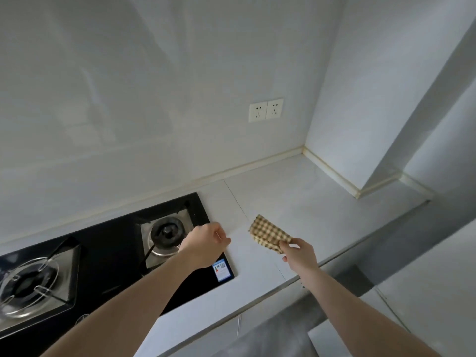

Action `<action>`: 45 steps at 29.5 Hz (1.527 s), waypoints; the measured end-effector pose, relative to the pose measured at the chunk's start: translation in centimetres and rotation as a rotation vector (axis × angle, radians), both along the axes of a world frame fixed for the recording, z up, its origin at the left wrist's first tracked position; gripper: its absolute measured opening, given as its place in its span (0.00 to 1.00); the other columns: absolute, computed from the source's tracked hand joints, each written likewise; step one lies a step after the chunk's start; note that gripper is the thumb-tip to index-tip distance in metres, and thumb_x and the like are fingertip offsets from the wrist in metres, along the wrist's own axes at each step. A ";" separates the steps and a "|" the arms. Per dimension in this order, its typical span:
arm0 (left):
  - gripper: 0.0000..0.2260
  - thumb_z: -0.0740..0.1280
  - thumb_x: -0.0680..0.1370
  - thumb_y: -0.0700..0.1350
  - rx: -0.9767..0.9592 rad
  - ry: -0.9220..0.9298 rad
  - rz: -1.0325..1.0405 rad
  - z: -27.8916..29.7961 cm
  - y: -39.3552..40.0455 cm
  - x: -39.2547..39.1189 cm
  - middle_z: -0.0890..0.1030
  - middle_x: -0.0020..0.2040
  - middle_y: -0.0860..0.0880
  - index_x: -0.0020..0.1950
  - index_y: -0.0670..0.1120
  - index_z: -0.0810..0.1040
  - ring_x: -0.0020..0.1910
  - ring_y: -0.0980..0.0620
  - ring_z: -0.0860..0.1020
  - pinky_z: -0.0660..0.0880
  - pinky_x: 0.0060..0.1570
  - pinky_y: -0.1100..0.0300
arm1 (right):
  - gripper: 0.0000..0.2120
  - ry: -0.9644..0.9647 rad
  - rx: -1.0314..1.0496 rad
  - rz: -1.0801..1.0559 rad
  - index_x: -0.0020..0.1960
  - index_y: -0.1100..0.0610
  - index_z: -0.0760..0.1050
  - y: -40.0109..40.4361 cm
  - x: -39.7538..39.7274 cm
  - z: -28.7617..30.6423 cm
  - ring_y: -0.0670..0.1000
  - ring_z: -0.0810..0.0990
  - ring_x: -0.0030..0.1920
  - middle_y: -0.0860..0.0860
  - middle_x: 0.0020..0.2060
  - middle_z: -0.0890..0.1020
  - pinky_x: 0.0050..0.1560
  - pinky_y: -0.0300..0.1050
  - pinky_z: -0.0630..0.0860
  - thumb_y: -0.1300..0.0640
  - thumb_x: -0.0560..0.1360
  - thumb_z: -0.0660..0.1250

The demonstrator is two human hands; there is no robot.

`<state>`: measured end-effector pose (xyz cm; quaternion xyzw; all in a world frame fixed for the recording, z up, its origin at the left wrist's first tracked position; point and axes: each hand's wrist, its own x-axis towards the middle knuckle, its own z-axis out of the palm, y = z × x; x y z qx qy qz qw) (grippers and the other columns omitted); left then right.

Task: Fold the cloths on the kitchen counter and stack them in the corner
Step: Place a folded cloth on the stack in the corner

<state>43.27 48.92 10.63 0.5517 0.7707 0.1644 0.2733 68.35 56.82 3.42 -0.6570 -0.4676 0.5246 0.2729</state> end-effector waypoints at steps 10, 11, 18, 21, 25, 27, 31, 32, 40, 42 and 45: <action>0.13 0.67 0.80 0.50 -0.205 0.096 -0.144 -4.6 5.1 -1.5 0.80 0.57 0.58 0.64 0.55 0.75 0.54 0.56 0.79 0.78 0.58 0.57 | 0.12 -0.072 -0.334 -0.253 0.63 0.65 0.75 8.1 2.7 -6.5 0.50 0.77 0.36 0.56 0.42 0.82 0.32 0.41 0.71 0.62 0.82 0.61; 0.15 0.67 0.80 0.50 -0.213 0.111 -0.160 -5.2 5.7 -1.5 0.79 0.60 0.57 0.67 0.54 0.74 0.56 0.56 0.79 0.77 0.59 0.58 | 0.12 -0.063 -0.376 -0.281 0.62 0.66 0.76 8.0 3.1 -7.0 0.50 0.76 0.34 0.55 0.41 0.82 0.31 0.40 0.70 0.62 0.82 0.62; 0.24 0.65 0.82 0.48 -0.391 0.234 -0.325 -10.0 12.8 -0.6 0.67 0.75 0.49 0.78 0.50 0.64 0.69 0.47 0.74 0.74 0.67 0.51 | 0.19 0.180 -0.475 -0.411 0.70 0.68 0.72 10.7 6.5 -12.8 0.47 0.77 0.35 0.51 0.39 0.76 0.30 0.37 0.76 0.61 0.82 0.64; 0.26 0.66 0.82 0.51 -0.409 0.284 -0.349 -9.9 13.4 -1.3 0.65 0.75 0.50 0.78 0.51 0.64 0.69 0.48 0.73 0.74 0.67 0.51 | 0.13 0.198 -0.487 -0.458 0.65 0.66 0.75 11.9 5.9 -12.8 0.47 0.77 0.36 0.52 0.40 0.77 0.31 0.35 0.77 0.62 0.82 0.64; 0.27 0.66 0.81 0.52 -0.420 0.298 -0.301 -10.4 16.2 -1.3 0.66 0.75 0.50 0.79 0.51 0.62 0.65 0.48 0.76 0.77 0.63 0.51 | 0.12 0.112 -0.531 -0.458 0.52 0.63 0.76 15.2 6.4 -12.0 0.47 0.73 0.32 0.53 0.35 0.77 0.28 0.37 0.70 0.53 0.84 0.63; 0.29 0.66 0.80 0.51 -0.415 0.294 -0.266 -10.7 17.9 -0.9 0.65 0.76 0.49 0.79 0.50 0.61 0.64 0.47 0.76 0.78 0.61 0.51 | 0.08 0.259 -0.512 -0.479 0.52 0.59 0.76 17.8 6.7 -12.0 0.44 0.73 0.35 0.49 0.38 0.76 0.37 0.35 0.71 0.54 0.83 0.64; 0.31 0.67 0.80 0.50 -0.417 0.249 -0.197 -11.8 20.9 0.2 0.63 0.78 0.48 0.81 0.49 0.60 0.70 0.44 0.72 0.75 0.65 0.50 | 0.21 0.314 -0.581 -0.401 0.66 0.56 0.78 22.2 8.7 -14.4 0.43 0.78 0.47 0.44 0.44 0.81 0.60 0.41 0.76 0.50 0.76 0.69; 0.32 0.68 0.79 0.50 -0.428 0.238 -0.187 -12.3 21.4 0.7 0.62 0.79 0.48 0.81 0.49 0.60 0.73 0.43 0.70 0.73 0.68 0.49 | 0.18 0.307 -0.533 -0.411 0.65 0.57 0.78 22.7 8.5 -13.3 0.44 0.80 0.46 0.46 0.46 0.83 0.54 0.40 0.78 0.54 0.77 0.71; 0.46 0.70 0.76 0.63 -0.556 0.190 0.002 -17.6 27.6 3.5 0.42 0.84 0.46 0.84 0.51 0.47 0.81 0.34 0.52 0.62 0.76 0.41 | 0.11 0.194 -0.557 -0.484 0.59 0.61 0.78 30.0 8.5 -14.1 0.44 0.76 0.35 0.53 0.44 0.84 0.26 0.34 0.72 0.66 0.77 0.72; 0.58 0.72 0.69 0.71 -0.590 0.216 0.032 -20.0 29.7 3.6 0.34 0.83 0.44 0.84 0.53 0.38 0.81 0.30 0.42 0.55 0.77 0.34 | 0.08 0.210 -0.523 -0.480 0.54 0.58 0.77 33.0 8.5 -14.6 0.43 0.75 0.33 0.50 0.38 0.81 0.19 0.31 0.68 0.65 0.77 0.72; 0.66 0.75 0.64 0.73 -0.626 0.196 0.063 -22.2 30.9 4.0 0.25 0.79 0.45 0.80 0.54 0.28 0.78 0.27 0.35 0.56 0.71 0.22 | 0.06 0.190 -0.496 -0.496 0.48 0.55 0.75 36.9 8.7 -15.2 0.42 0.75 0.34 0.48 0.36 0.82 0.18 0.29 0.66 0.65 0.79 0.69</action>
